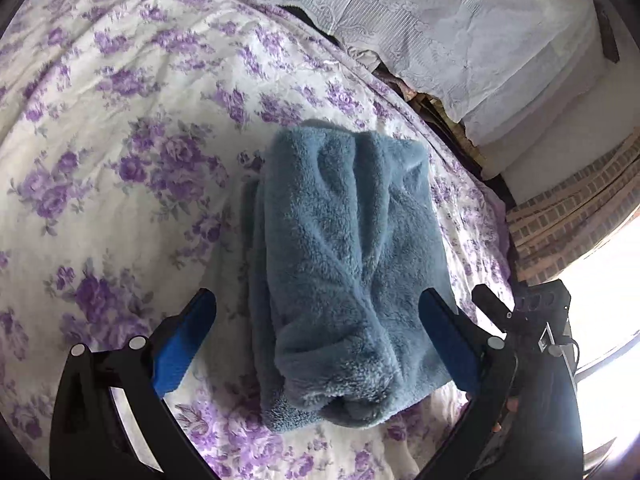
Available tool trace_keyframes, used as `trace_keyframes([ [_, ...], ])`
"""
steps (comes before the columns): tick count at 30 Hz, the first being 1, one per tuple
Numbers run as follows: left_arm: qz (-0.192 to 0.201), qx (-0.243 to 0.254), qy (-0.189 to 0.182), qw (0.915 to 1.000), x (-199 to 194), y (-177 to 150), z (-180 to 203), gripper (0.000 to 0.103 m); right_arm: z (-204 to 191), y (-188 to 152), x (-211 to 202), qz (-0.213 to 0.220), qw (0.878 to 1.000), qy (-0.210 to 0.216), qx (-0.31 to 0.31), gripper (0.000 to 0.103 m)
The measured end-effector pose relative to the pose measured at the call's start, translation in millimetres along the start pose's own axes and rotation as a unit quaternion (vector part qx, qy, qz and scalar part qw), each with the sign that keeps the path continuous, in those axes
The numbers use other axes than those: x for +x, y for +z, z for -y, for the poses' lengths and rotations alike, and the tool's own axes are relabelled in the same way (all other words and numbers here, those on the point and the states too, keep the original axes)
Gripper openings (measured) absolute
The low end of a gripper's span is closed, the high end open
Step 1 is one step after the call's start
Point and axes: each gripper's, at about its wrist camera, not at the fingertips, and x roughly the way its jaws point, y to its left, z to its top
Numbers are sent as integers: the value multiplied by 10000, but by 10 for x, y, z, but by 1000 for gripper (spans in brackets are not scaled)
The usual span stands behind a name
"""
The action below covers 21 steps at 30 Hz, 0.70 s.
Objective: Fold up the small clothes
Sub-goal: 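Close the right tool on the end of the folded blue jacket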
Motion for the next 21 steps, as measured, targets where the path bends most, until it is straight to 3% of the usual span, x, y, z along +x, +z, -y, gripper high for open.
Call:
trace_keyframes([
  [6,-202,3,-639,9978,20,-101,67,98,38,-48,102,-249,9992,184,247,81],
  [12,-438,14,-327,9985,173,-133,63,98,33,-55,120,-292,9989,244,265,81],
  [21,-503,180,-441,9976,261,-151,140,98,52,-81,193,-403,9983,304,290,81],
])
